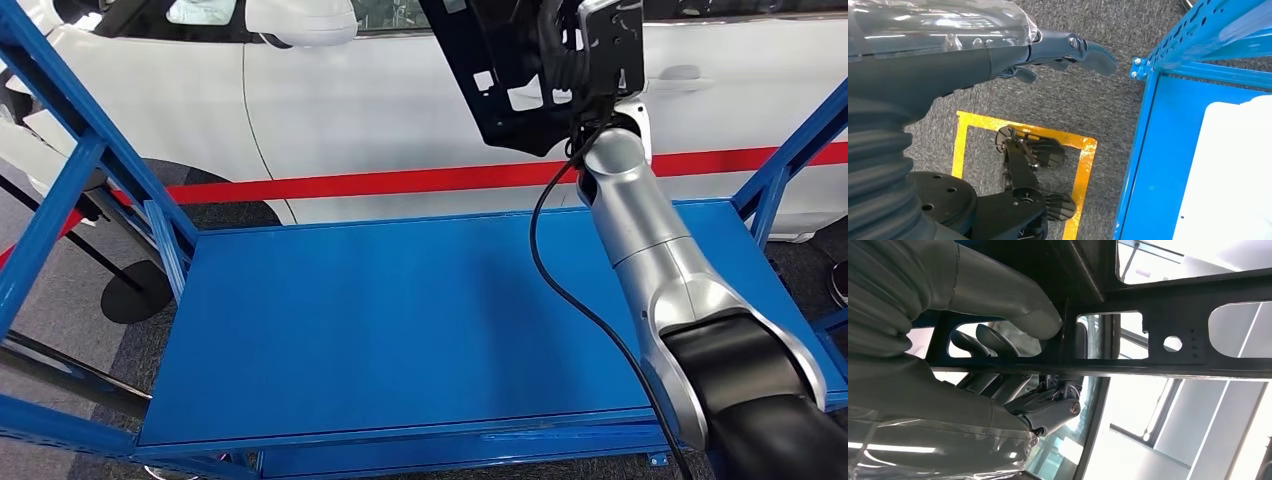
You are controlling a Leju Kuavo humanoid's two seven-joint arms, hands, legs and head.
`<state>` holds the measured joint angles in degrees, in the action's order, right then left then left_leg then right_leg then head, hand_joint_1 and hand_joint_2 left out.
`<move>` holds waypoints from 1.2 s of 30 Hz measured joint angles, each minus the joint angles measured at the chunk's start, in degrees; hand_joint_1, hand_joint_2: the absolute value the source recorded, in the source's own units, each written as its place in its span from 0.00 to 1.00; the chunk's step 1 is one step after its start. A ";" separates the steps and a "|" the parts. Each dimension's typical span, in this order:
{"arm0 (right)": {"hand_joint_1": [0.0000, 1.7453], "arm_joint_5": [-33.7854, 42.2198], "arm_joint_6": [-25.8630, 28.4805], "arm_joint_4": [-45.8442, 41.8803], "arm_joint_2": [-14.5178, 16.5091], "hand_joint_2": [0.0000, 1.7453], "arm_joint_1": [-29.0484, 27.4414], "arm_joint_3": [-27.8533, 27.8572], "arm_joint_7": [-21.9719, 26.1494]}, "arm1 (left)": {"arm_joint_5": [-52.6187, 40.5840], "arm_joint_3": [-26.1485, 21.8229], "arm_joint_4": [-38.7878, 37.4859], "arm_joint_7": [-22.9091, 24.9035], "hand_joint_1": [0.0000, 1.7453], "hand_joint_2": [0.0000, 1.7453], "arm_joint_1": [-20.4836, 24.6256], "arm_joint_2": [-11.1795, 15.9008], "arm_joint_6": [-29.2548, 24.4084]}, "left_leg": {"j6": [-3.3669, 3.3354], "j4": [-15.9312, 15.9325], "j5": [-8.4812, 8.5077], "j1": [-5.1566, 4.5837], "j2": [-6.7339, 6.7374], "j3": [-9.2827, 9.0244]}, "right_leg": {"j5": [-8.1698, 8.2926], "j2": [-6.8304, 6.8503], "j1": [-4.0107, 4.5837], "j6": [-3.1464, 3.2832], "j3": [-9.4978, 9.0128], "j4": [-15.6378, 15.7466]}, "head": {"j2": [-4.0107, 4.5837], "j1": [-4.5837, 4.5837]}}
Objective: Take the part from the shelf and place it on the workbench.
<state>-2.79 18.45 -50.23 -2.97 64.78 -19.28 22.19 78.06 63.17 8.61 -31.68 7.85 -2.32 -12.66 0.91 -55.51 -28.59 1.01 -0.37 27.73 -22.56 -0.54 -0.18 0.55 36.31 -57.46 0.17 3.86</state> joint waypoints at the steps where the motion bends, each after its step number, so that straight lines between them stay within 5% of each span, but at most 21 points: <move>1: 1.00 -0.12 -0.20 0.00 0.02 1.00 -0.11 0.01 -0.05 | 0.01 -0.07 0.00 0.08 0.00 1.00 -0.03 0.00 -0.11 | 0.00 0.00 0.00 0.00 0.00 0.00 | 0.00 0.00 0.00 0.00 0.00 0.00 | 0.00 0.01; 13: 1.00 -0.66 -1.13 1.15 1.50 1.00 -0.23 0.05 -0.20 | -0.57 -0.26 0.00 5.15 0.00 1.00 -0.08 -0.07 -3.36 | -0.50 -0.89 -0.26 -0.08 0.00 0.52 | 0.24 0.01 -0.13 -0.40 0.03 0.02 | 0.00 0.01; 18: 1.00 -0.08 -1.18 1.40 2.19 1.00 0.26 0.47 -0.53 | -1.63 -0.17 0.03 6.12 0.00 1.00 0.19 -0.60 -3.75 | -1.53 0.09 1.03 0.25 0.22 0.24 | -0.01 -0.03 -0.01 -1.61 0.14 -0.22 | -0.01 -0.01; 21: 1.00 0.86 -1.65 1.13 2.22 1.00 0.00 1.68 -0.88 | -1.99 -0.02 0.04 6.71 0.00 1.00 0.40 -0.86 -3.97 | -2.04 0.86 1.82 0.67 0.47 0.06 | -4.89 0.08 -0.38 -2.28 4.14 -9.16 | 0.00 -0.03; 23: 1.00 1.36 -1.94 0.97 2.20 1.00 -0.76 2.42 -1.04 | -2.02 0.02 0.04 6.93 0.00 1.00 0.41 -0.88 -4.01 | -1.94 0.62 1.71 0.79 0.44 0.12 | -6.50 0.16 -0.92 -2.77 7.13 -15.43 | 0.00 -0.03; 25: 1.00 1.91 -2.21 0.67 2.18 1.00 -1.37 3.08 -1.23 | -2.00 0.02 0.04 7.02 0.00 1.00 0.44 -0.95 -4.02 | -1.46 0.07 1.25 1.08 0.35 0.14 | -3.83 0.30 -1.48 -3.26 6.53 -13.57 | -0.01 -0.03; 27: 1.00 2.43 -2.38 0.12 2.16 1.00 -1.68 3.75 -1.36 | -1.97 0.02 0.04 7.04 0.00 1.00 0.54 -1.00 -3.99 | -0.60 -0.88 0.38 1.29 0.26 0.49 | -0.31 0.47 -1.80 -3.68 3.10 -6.27 | -0.01 -0.03; 29: 1.00 2.67 -2.47 -0.50 2.13 1.00 -1.96 4.30 -1.44 | -1.95 0.02 0.04 7.11 0.00 1.00 0.69 -1.00 -3.96 | 0.19 -1.75 -0.20 1.19 0.16 1.08 | 0.46 0.38 -1.62 -3.33 1.24 -2.21 | -0.01 -0.02; 33: 1.00 2.84 -2.66 -1.24 1.98 1.00 -2.39 4.80 -1.72 | -1.98 0.03 0.04 7.22 0.00 1.00 0.82 -1.01 -3.96 | 1.28 -3.01 -1.19 1.28 0.12 1.92 | -0.12 0.26 -1.39 -1.22 1.90 -2.11 | -0.01 0.03; 36: 1.00 2.86 -3.24 -1.51 1.94 1.00 -2.49 4.99 -2.13 | -2.33 0.04 0.04 7.26 0.00 1.00 0.87 -0.99 -4.09 | 1.27 -11.78 -6.39 1.20 0.25 5.60 | 0.14 0.30 -1.18 0.01 2.11 -1.89 | -0.01 0.08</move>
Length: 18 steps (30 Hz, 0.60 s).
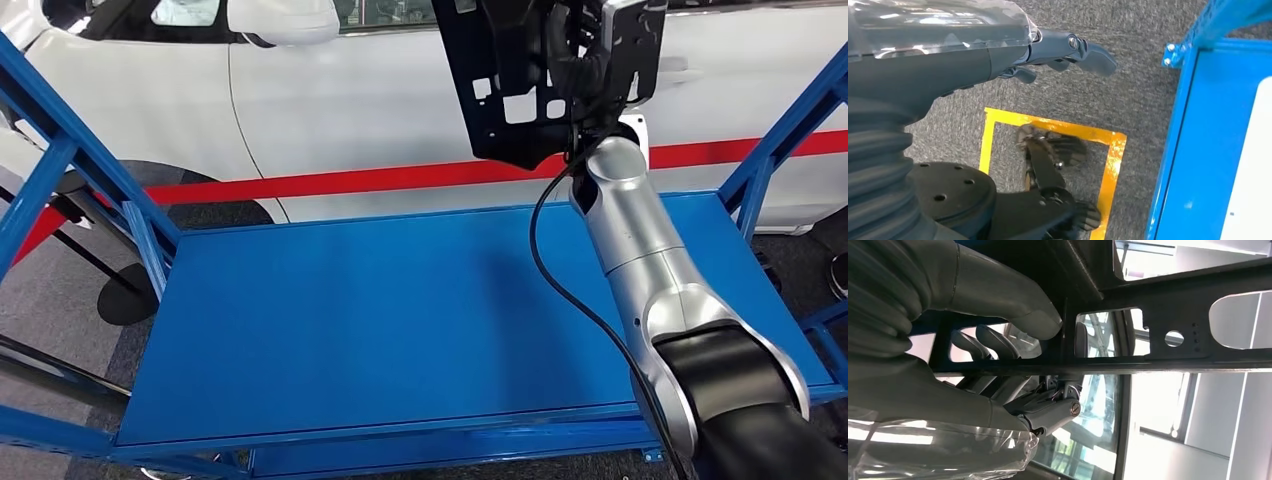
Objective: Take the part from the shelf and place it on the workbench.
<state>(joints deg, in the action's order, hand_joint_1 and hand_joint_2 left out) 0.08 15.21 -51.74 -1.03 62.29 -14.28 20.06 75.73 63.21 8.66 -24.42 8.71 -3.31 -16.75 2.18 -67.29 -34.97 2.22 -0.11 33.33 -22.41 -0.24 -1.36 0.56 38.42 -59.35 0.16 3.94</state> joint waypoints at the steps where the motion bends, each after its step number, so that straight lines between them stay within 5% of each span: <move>1: 1.00 0.07 -0.21 0.01 -0.02 1.00 -0.23 0.11 -0.08 | -0.16 0.02 0.00 0.01 0.00 1.00 -0.02 0.01 -0.04 | -0.10 -3.90 -1.58 -0.11 0.00 1.73 | 0.10 0.00 0.25 0.24 0.13 -0.01 | 0.01 -0.01; 3: 1.00 0.24 -0.50 0.03 -0.09 1.00 -1.06 0.41 -0.01 | -0.48 0.08 0.00 0.01 0.00 1.00 -0.14 0.02 -0.11 | -0.52 -7.52 -1.97 -0.44 -0.01 3.40 | 0.39 0.00 0.81 0.65 0.46 -0.03 | 0.01 -0.01; 8: 1.00 0.38 -0.69 -0.24 -0.27 1.00 -2.63 0.96 0.23 | -0.69 0.28 -0.01 0.02 0.00 1.00 -0.35 0.38 -0.35 | -3.14 7.30 5.01 -1.97 0.10 -3.76 | 1.69 -0.05 1.71 0.53 1.20 -0.01 | 0.01 -0.02; 12: 1.00 0.15 -0.57 -0.88 -0.50 1.00 -2.91 1.03 -0.57 | -0.78 0.39 0.00 0.08 0.00 1.00 -0.45 0.49 -0.39 | -3.61 9.53 6.94 -2.10 0.20 -3.48 | 2.54 0.04 1.38 -0.91 1.79 0.39 | 0.01 -0.03; 14: 1.00 0.19 -0.59 -0.95 -0.73 1.00 -3.01 1.05 -0.67 | -0.81 0.42 -0.01 -0.01 0.00 1.00 -0.51 0.50 -0.38 | -4.10 10.37 8.53 -1.64 0.43 -2.81 | -1.03 -0.02 1.27 -1.52 2.98 -2.67 | 0.01 -0.05; 16: 1.00 0.40 -0.73 -0.93 -0.96 1.00 -3.37 1.06 -0.54 | -0.82 0.43 -0.02 -0.18 0.00 1.00 -0.62 0.57 -0.37 | -4.29 10.42 9.62 -1.61 0.54 -1.50 | -6.33 0.00 0.79 -2.13 4.96 -9.82 | 0.01 -0.05; 18: 1.00 0.75 -1.00 -0.89 -1.15 1.00 -3.92 1.06 -0.38 | -0.78 0.43 -0.02 -0.27 0.00 1.00 -0.88 0.58 -0.36 | -4.03 10.20 10.43 -1.50 0.54 -0.19 | -7.97 0.05 0.24 -2.73 5.59 -15.03 | 0.01 -0.05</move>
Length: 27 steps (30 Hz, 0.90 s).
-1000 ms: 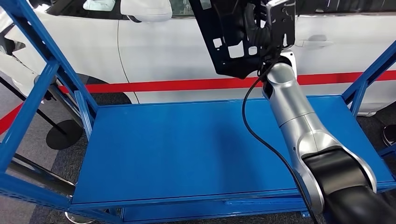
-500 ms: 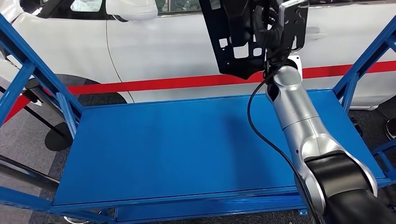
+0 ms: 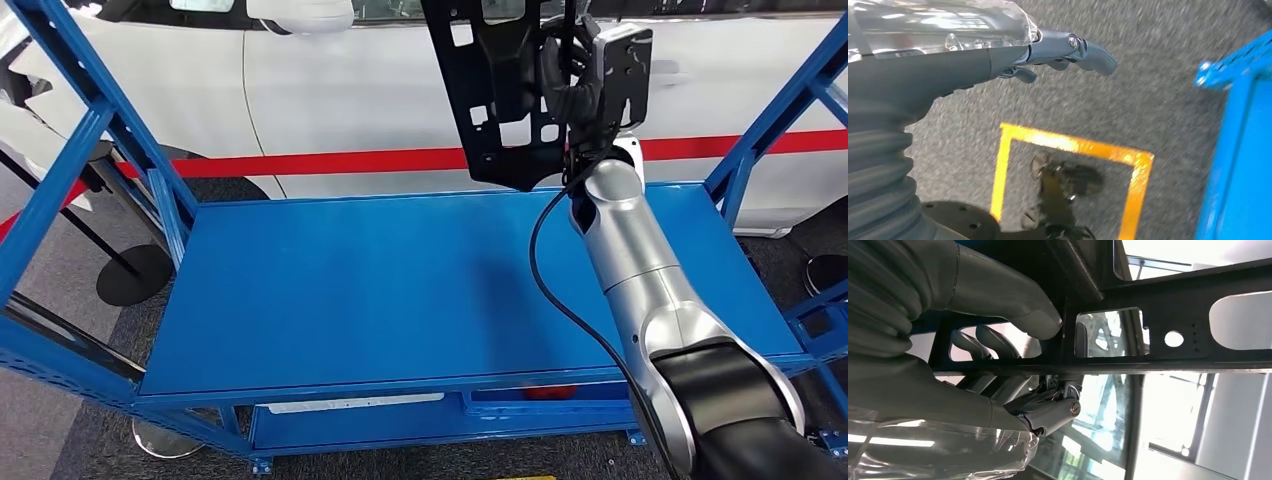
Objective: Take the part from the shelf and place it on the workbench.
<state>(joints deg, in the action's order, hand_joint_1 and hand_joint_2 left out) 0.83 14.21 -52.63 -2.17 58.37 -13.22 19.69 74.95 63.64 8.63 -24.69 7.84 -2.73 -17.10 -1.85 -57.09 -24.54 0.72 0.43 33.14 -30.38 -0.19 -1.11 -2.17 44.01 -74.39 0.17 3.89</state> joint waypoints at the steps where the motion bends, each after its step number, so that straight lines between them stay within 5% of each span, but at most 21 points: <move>1: 1.00 0.17 -0.11 0.02 -0.04 1.00 -0.18 0.00 0.04 | 0.03 0.00 0.00 -0.01 0.00 1.00 -0.14 0.00 0.01 | 0.21 -0.22 0.31 0.12 0.00 0.63 | 0.81 0.04 -0.25 -0.29 -1.04 0.20 | 0.00 0.00; 3: 1.00 0.55 -0.16 0.03 -0.05 1.00 -0.24 0.00 0.10 | 0.09 -0.01 0.00 -0.01 0.00 1.00 -0.29 0.03 0.03 | 0.71 -1.00 0.65 0.39 0.01 1.79 | 3.00 0.15 -0.73 -0.83 -5.88 6.48 | 0.00 0.00; 6: 1.00 0.91 -0.10 0.01 0.01 1.00 -0.20 0.00 0.34 | 0.11 0.00 0.00 -0.01 0.00 1.00 -0.32 0.20 0.04 | 1.84 -2.04 1.08 0.37 -0.05 3.02 | 2.98 -0.02 -0.40 -0.44 -10.88 14.49 | -0.01 0.01; 8: 1.00 1.19 -0.07 -0.01 0.05 1.00 -0.46 0.00 0.55 | 0.13 0.01 0.00 -0.01 0.00 1.00 -0.49 0.25 0.05 | 2.69 -2.02 1.59 0.39 -0.15 3.32 | 3.29 -0.04 -0.15 0.56 -10.67 14.77 | -0.01 0.02; 10: 1.00 1.42 -0.03 -0.03 0.12 1.00 -0.68 0.00 0.70 | 0.14 0.01 0.00 -0.01 0.00 1.00 -0.72 0.32 0.05 | 3.27 -3.18 0.33 0.55 -0.21 4.08 | 4.00 0.18 -0.22 1.77 -10.12 15.03 | -0.01 0.02; 13: 1.00 1.58 0.04 -0.35 0.27 1.00 -1.29 0.00 0.96 | 0.15 0.00 0.00 -0.02 0.00 1.00 -0.85 0.38 0.05 | 3.64 -12.53 -6.50 0.66 -0.21 7.38 | 5.33 0.35 -0.07 3.04 -8.72 15.18 | 0.00 0.02; 15: 1.00 1.62 0.04 -0.75 0.29 1.00 -2.13 0.00 1.05 | 0.15 0.01 0.00 -0.03 0.00 1.00 -0.86 0.38 0.03 | 3.66 -18.29 -8.85 0.64 -0.21 8.58 | 6.17 0.33 0.27 3.19 -7.65 15.12 | 0.00 0.02; 17: 1.00 1.60 0.05 -1.14 0.30 1.00 -2.77 0.00 1.08 | 0.15 0.01 0.00 -0.03 0.00 1.00 -0.84 0.39 -0.01 | 3.23 -16.07 -7.00 0.52 -0.21 5.90 | 6.98 0.26 0.56 3.11 -6.63 15.04 | 0.00 0.02; 19: 1.00 1.49 0.08 -1.69 0.28 1.00 -2.98 0.00 1.07 | 0.14 0.01 0.00 -0.01 0.00 1.00 -0.76 0.45 -0.06 | 2.27 -7.95 -4.83 0.15 -0.25 0.30 | 7.75 0.21 0.77 2.82 -5.83 14.93 | -0.01 0.02; 21: 1.00 1.40 0.13 -2.21 0.25 1.00 -3.01 0.01 1.01 | 0.12 0.01 0.00 0.02 0.00 1.00 -0.69 0.52 -0.13 | 1.64 -2.42 -4.39 -0.32 -0.29 -3.00 | 8.48 0.28 0.75 2.21 -5.48 14.98 | -0.01 0.02; 24: 1.00 1.37 0.14 -2.60 0.19 1.00 -3.06 0.03 0.93 | 0.11 0.01 0.00 0.09 0.00 1.00 -0.62 0.46 -0.17 | 0.96 -1.06 -3.35 -0.53 -0.24 -2.66 | 9.36 0.35 0.51 1.01 -5.25 15.31 | -0.01 0.02; 25: 1.00 1.35 0.14 -2.69 0.15 1.00 -3.05 0.06 0.87 | 0.11 0.01 0.00 0.13 0.00 1.00 -0.58 0.42 -0.17 | 0.54 -0.76 -2.65 -0.40 -0.13 -2.40 | 8.55 0.29 0.48 0.68 -4.92 14.83 | -0.01 0.01; 27: 1.00 1.27 0.16 -2.84 0.08 1.00 -3.02 0.11 0.68 | 0.08 0.02 0.00 0.29 0.00 1.00 -0.49 0.33 -0.17 | -0.05 -0.28 -1.21 -0.12 0.12 -1.48 | 4.12 0.18 0.34 0.17 -3.43 10.66 | 0.00 -0.02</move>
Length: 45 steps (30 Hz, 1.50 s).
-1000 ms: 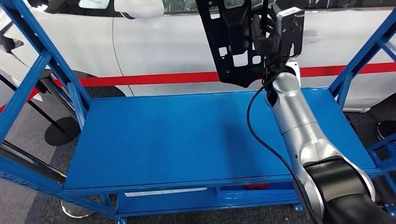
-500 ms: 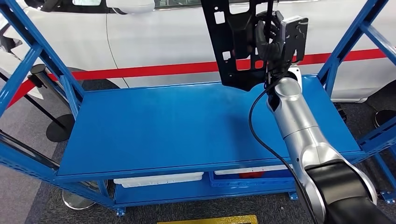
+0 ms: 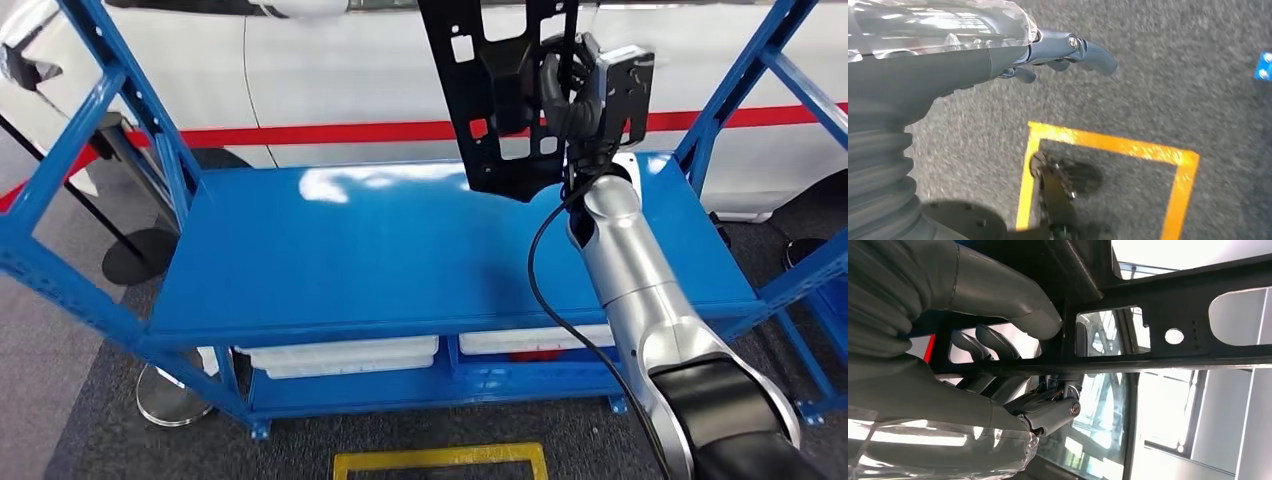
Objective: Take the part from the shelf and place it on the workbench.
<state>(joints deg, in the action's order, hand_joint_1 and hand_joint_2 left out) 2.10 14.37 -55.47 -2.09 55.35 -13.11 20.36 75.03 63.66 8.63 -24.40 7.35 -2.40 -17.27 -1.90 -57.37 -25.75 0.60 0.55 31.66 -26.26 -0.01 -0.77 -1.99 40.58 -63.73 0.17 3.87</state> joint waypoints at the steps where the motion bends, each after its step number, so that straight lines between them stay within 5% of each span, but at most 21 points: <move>1: 1.00 -0.03 0.00 -0.03 -0.02 1.00 -0.01 0.02 -0.17 | -0.02 0.01 0.00 0.11 0.00 1.00 0.04 0.00 0.01 | -0.17 0.01 0.58 0.00 0.03 0.73 | -2.79 0.00 -0.04 -0.23 1.04 -3.62 | 0.00 -0.01; 3: 1.00 -0.09 -0.06 -0.05 -0.17 1.00 -0.12 0.03 -0.52 | -0.13 0.03 0.00 0.45 0.00 1.00 0.09 -0.03 0.02 | -0.17 -0.16 1.66 0.01 0.05 2.33 | -5.79 0.02 -0.14 -0.61 2.38 -10.25 | 0.00 -0.01; 4: 1.00 -0.10 -0.12 -0.05 -0.28 1.00 -0.13 0.03 -0.69 | -0.24 0.07 0.00 0.64 0.00 1.00 0.11 -0.08 0.02 | -0.10 -0.32 2.15 0.02 0.05 3.14 | -5.43 0.02 -0.18 -0.72 1.90 -11.29 | 0.00 -0.01; 6: 1.00 -0.11 -0.27 -0.05 -0.47 1.00 -0.01 0.04 -0.90 | -0.45 0.25 0.00 1.00 0.00 1.00 0.16 -0.25 -0.02 | 0.19 -0.82 2.92 0.06 0.02 4.57 | -2.68 0.04 -0.27 -0.75 -2.09 -7.16 | 0.00 -0.01; 9: 1.00 -0.05 -0.68 -0.02 -0.57 1.00 0.35 0.04 -1.02 | -0.49 0.51 0.00 1.12 0.00 1.00 0.34 -0.44 -0.16 | 1.03 -1.59 3.79 -0.17 -0.02 5.96 | -2.07 -0.09 -0.06 -0.05 -8.88 3.10 | -0.01 0.02; 12: 1.00 0.18 -1.25 0.24 -0.63 1.00 0.46 0.05 -1.05 | -0.14 0.72 0.00 1.04 0.00 1.00 0.29 -0.47 -0.20 | 2.06 -1.61 4.73 -0.24 -0.08 6.53 | -1.75 -0.10 0.14 1.33 -8.85 4.65 | -0.01 0.02; 14: 1.00 0.26 -1.41 0.48 -0.48 1.00 0.54 0.06 -0.91 | 0.08 0.81 0.00 1.03 0.00 1.00 0.14 -0.48 -0.20 | 2.66 -3.49 2.49 -0.09 -0.18 7.69 | -0.71 0.09 -0.03 2.45 -7.92 4.82 | 0.00 0.02; 17: 1.00 0.28 -1.61 0.97 -0.04 1.00 0.59 0.06 -0.59 | 0.40 0.85 0.00 1.03 0.00 1.00 0.08 -0.53 -0.21 | 3.18 -13.55 -5.05 0.09 -0.23 10.81 | 0.95 0.15 0.05 3.21 -5.95 4.82 | 0.00 0.02; 19: 1.00 0.28 -1.86 1.36 0.18 1.00 0.56 0.06 -0.51 | 0.48 0.86 0.00 1.03 0.00 1.00 0.08 -0.56 -0.24 | 3.27 -18.24 -6.15 0.11 -0.23 11.11 | 2.05 0.14 0.18 3.16 -4.52 4.74 | 0.00 0.02; 20: 1.00 0.28 -1.96 1.47 0.25 1.00 0.55 0.06 -0.48 | 0.49 0.86 0.00 1.03 0.00 1.00 0.09 -0.56 -0.26 | 3.16 -17.40 -4.97 0.10 -0.23 9.65 | 2.59 0.12 0.23 3.06 -3.82 4.69 | 0.00 0.02; 22: 1.00 0.28 -2.05 1.55 0.38 1.00 0.59 0.06 -0.39 | 0.50 0.86 0.00 1.03 0.00 1.00 0.14 -0.56 -0.31 | 2.59 -10.75 -2.56 0.04 -0.27 4.41 | 3.51 0.12 0.33 2.77 -2.76 4.60 | 0.00 0.02; 24: 1.00 0.26 -2.04 1.55 0.53 1.00 0.74 0.06 -0.35 | 0.51 0.86 0.00 1.07 0.00 1.00 0.19 -0.55 -0.33 | 2.00 -3.52 -2.52 -0.21 -0.37 -0.31 | 4.34 0.21 0.40 2.23 -2.23 4.61 | -0.01 0.01; 26: 1.00 0.22 -2.02 1.55 0.75 1.00 0.98 0.05 -0.61 | 0.51 0.86 0.00 1.24 0.00 1.00 0.20 -0.55 -0.35 | 1.58 -0.88 -2.78 -0.58 -0.46 -1.55 | 5.26 0.32 0.31 1.49 -2.02 4.86 | -0.01 0.01; 28: 1.00 0.16 -2.03 1.57 0.91 1.00 1.24 0.05 -1.00 | 0.52 0.86 0.00 1.49 0.00 1.00 0.20 -0.61 -0.35 | 0.86 -0.32 -1.60 -0.39 -0.33 -1.02 | 5.34 0.28 0.29 0.78 -1.66 4.89 | 0.00 0.02; 29: 1.00 0.14 -2.03 1.61 0.93 1.00 1.42 0.06 -1.13 | 0.53 0.86 0.00 1.57 0.00 1.00 0.23 -0.64 -0.34 | 0.39 -0.01 -0.84 -0.24 -0.20 -0.64 | 4.08 0.19 0.28 0.53 -1.15 3.97 | 0.00 0.00; 33: 1.00 0.11 -1.99 1.87 1.00 1.00 1.89 0.08 -1.25 | 0.55 0.87 0.00 1.70 0.00 1.00 0.27 -0.69 -0.34 | -0.26 0.19 1.79 -0.16 0.03 2.20 | -5.22 0.04 0.00 -0.15 2.40 -8.80 | 0.00 -0.02; 35: 1.00 0.11 -1.97 2.05 1.00 1.00 1.89 0.08 -1.26 | 0.55 0.87 0.00 1.73 0.00 1.00 0.20 -0.71 -0.34 | -0.14 -0.13 2.83 -0.15 0.02 3.83 | -4.70 0.05 -0.05 -0.30 1.46 -11.10 | 0.00 -0.02; 37: 1.00 0.11 -1.97 2.09 1.01 1.00 2.05 0.08 -1.26 | 0.55 0.88 0.00 1.73 0.00 1.00 0.20 -0.76 -0.34 | 0.16 -0.73 3.62 -0.13 -0.01 5.30 | -2.01 0.06 -0.07 -0.17 -3.27 -5.63 | 0.00 -0.01; 40: 1.00 0.09 -2.03 2.08 1.14 1.00 2.50 0.08 -1.23 | 0.54 0.88 0.00 1.74 0.00 1.00 0.23 -0.80 -0.34 | 0.99 -1.39 4.59 -0.34 -0.07 6.65 | -2.30 0.01 0.31 0.61 -9.58 3.96 | -0.01 0.01; 43: 1.00 0.07 -2.23 2.15 1.27 1.00 2.63 0.08 -1.37 | 0.43 0.91 0.00 1.85 0.00 1.00 0.12 -0.80 -0.36 | 1.99 -1.28 5.47 -0.37 -0.15 7.18 | -1.60 0.09 0.37 1.80 -9.16 5.11 | 0.00 0.04; 45: 1.00 0.00 -2.24 2.18 1.47 1.00 2.59 0.08 -1.71 | 0.33 0.96 0.00 1.98 0.00 1.00 0.02 -0.78 -0.37 | 2.57 -3.64 2.63 -0.27 -0.29 8.33 | -0.35 0.27 0.08 2.76 -8.20 5.35 | 0.00 0.04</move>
<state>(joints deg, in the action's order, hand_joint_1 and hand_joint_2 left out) 2.10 12.13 -53.29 -0.62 57.93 -13.03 18.65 75.36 64.62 8.63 -22.42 7.37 -3.18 -17.64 0.67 -61.01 -23.12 0.33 0.26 39.99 -26.60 0.26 -0.69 0.77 32.38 -58.37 0.17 3.91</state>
